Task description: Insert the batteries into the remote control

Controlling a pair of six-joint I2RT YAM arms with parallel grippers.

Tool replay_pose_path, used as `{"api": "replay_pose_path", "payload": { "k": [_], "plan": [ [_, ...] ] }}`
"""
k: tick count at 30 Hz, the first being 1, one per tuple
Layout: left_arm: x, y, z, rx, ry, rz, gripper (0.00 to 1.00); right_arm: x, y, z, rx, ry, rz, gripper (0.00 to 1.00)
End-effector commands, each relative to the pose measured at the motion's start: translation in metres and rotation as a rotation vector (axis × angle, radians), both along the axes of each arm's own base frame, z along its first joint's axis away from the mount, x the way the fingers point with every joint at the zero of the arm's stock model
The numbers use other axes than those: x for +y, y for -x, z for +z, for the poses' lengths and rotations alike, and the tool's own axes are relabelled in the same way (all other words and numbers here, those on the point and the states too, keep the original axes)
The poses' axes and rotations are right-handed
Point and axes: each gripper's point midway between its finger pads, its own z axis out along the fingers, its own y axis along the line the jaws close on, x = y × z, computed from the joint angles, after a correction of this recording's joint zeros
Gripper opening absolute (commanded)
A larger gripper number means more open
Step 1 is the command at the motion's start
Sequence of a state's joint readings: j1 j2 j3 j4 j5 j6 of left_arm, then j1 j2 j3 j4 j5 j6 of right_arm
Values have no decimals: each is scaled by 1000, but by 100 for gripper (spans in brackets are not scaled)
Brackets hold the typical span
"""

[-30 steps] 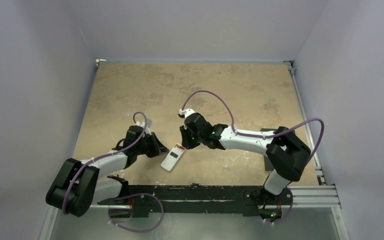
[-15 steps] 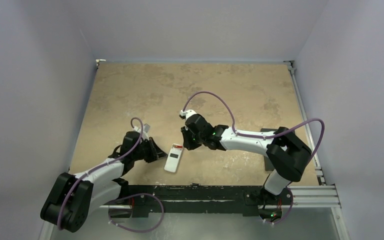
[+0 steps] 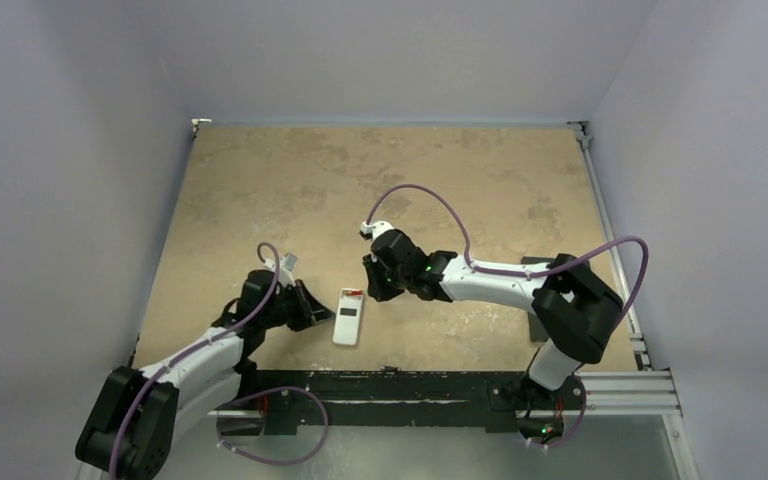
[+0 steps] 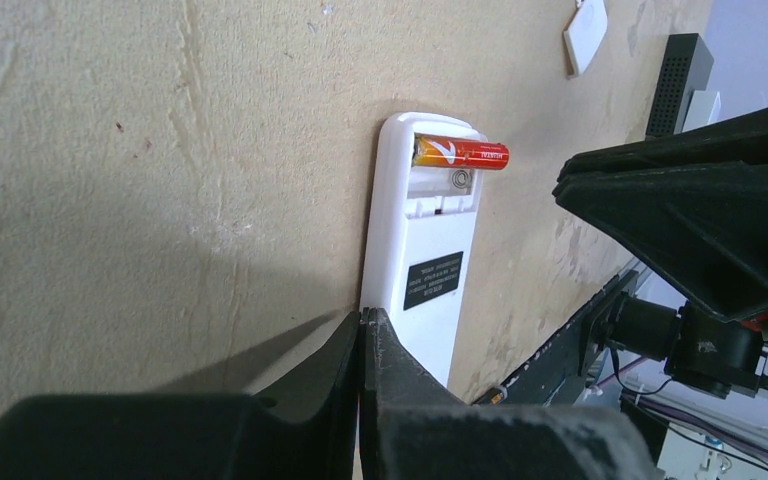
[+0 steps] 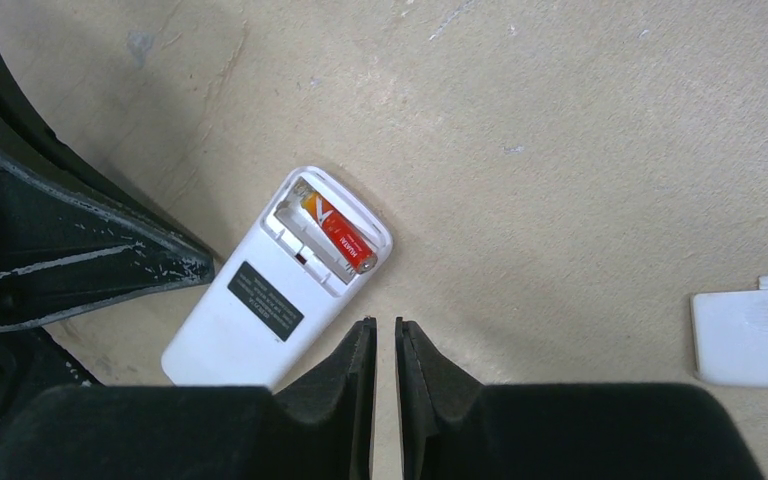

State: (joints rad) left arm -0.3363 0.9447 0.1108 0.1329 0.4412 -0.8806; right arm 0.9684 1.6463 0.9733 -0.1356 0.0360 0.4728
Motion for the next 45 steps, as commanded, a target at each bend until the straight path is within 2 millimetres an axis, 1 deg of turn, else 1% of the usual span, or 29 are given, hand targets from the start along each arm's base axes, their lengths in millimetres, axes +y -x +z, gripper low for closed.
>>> {"api": "replay_pose_path", "payload": {
  "k": [1,6,9,13,18,23,29,33,38,45],
  "plan": [
    [-3,6,3,8,41,-3,0,1,-7,21,-42,-44,-31,20],
    [-2,9,4,11,44,-3,0,0,-9,23,-46,-32,-41,21],
    [-2,10,9,3,52,-3,0,-2,-11,26,-56,-28,-49,23],
    [0,6,16,-23,41,11,0,-6,-14,30,-79,-27,-62,30],
    [-2,-4,23,-54,41,16,14,-6,-15,39,-103,-56,-62,36],
    [-4,-24,36,-116,23,20,29,-4,-12,44,-104,-90,-47,37],
    [-10,-43,46,-164,32,14,39,-2,-3,44,-78,-136,-29,36],
    [-14,-52,50,-184,32,5,40,1,2,40,-47,-165,-23,37],
    [-16,-62,50,-201,21,-5,40,5,1,37,-24,-189,-53,37],
    [-19,-65,42,-188,18,-21,39,12,-3,32,8,-192,-84,37]
  ]
}}
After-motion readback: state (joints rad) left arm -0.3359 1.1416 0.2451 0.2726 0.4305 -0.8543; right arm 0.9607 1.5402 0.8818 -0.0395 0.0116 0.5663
